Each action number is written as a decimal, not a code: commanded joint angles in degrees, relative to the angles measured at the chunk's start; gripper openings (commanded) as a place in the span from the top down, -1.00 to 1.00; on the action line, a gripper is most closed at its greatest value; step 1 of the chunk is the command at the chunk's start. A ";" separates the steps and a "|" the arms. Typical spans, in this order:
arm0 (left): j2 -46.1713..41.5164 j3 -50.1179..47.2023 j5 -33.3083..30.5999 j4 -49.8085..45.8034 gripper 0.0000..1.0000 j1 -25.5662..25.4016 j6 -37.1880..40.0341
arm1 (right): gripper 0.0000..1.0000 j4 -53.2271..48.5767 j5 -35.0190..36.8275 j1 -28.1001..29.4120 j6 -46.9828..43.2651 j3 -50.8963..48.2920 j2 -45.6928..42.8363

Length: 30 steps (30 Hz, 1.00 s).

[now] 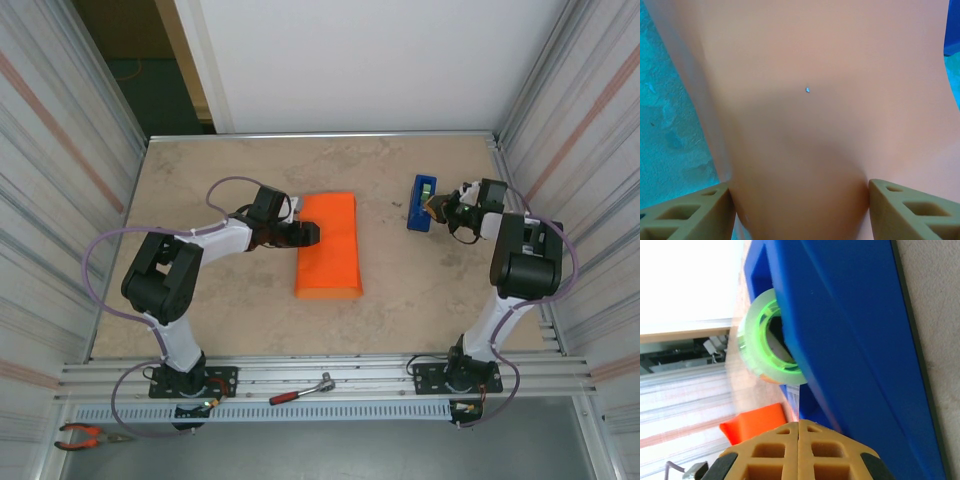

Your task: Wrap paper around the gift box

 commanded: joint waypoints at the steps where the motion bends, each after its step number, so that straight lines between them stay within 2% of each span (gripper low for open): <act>1: 4.21 -3.21 -5.82 -8.65 -0.31 -1.03 1.99 | 1.00 1.67 -2.35 0.19 4.36 -1.79 -4.94; 20: 4.39 -3.66 -5.69 -8.16 -0.31 -1.03 1.88 | 1.00 0.90 -0.56 0.18 7.04 -9.82 -16.53; 30: 4.46 -3.65 -5.65 -8.05 -0.31 -1.02 1.94 | 1.00 1.86 0.59 0.41 8.01 -14.95 -17.20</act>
